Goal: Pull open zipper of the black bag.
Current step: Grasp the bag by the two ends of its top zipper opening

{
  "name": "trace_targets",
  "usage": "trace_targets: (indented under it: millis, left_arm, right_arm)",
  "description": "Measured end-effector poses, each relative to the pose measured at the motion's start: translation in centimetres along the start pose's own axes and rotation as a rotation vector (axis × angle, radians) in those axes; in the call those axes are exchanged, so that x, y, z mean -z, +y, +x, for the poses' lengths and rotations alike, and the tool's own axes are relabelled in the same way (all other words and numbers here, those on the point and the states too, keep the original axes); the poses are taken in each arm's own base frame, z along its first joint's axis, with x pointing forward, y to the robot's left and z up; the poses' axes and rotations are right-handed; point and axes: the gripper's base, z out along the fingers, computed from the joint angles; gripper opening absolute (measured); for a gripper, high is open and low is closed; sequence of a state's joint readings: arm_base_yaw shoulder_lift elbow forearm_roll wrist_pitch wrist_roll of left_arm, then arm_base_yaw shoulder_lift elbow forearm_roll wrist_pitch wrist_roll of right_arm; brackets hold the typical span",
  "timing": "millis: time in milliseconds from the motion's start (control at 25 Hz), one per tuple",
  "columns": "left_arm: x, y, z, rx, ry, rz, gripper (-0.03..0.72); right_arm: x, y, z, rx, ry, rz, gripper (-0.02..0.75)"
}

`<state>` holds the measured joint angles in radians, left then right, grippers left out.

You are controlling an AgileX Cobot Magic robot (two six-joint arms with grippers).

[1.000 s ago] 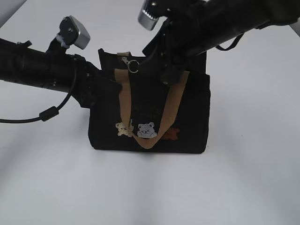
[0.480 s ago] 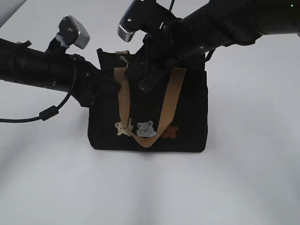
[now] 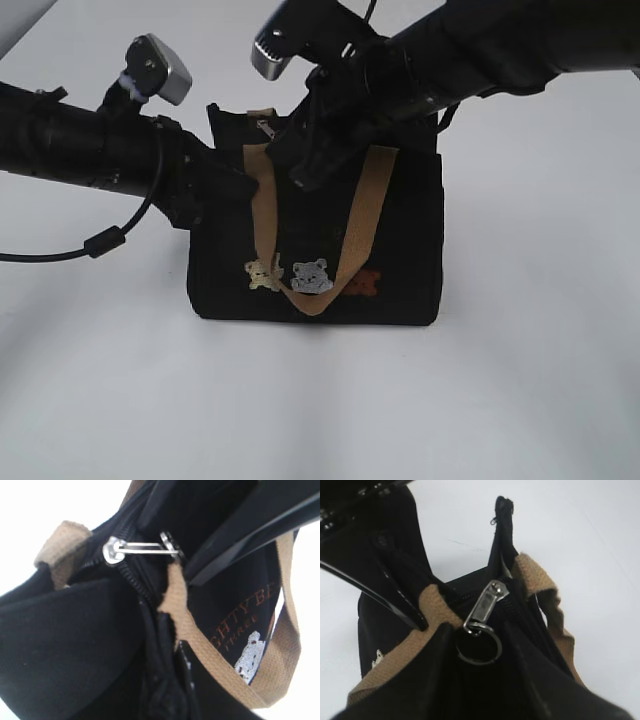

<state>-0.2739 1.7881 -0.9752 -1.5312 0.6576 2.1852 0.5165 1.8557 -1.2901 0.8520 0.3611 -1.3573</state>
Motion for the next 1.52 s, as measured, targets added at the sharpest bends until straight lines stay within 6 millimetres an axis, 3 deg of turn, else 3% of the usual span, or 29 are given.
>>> trace_targets:
  millis: [240, 680, 1240, 1360, 1440, 1520]
  left_arm:
    - [0.0, -0.1, 0.0, -0.004, -0.003, 0.009, 0.067]
    - [0.0, -0.1, -0.1, -0.006, -0.004, 0.014, 0.067]
    - [-0.1, -0.1, 0.0, 0.096, 0.02, -0.002, 0.092]
    - [0.0, -0.2, 0.2, 0.159, 0.046, 0.009, 0.201]
    - [0.3, -0.3, 0.3, 0.206, 0.079, 0.013, 0.349]
    - [1.0, -0.5, -0.2, 0.29, 0.102, 0.007, 0.444]
  right_arm:
    - [1.7, -0.6, 0.2, -0.046, 0.008, -0.063, 0.235]
    - [9.3, -5.9, 4.4, -0.317, 0.156, -0.106, 0.225]
    - [9.9, -6.1, 6.2, -0.585, 0.355, -0.03, 0.221]
    - [9.8, -5.5, 5.9, -0.589, 0.37, -0.052, 0.236]
    - [9.9, -4.8, 5.4, -0.578, 0.382, -0.075, 0.323]
    - [10.5, -4.3, 4.8, -0.568, 0.378, -0.076, 0.435]
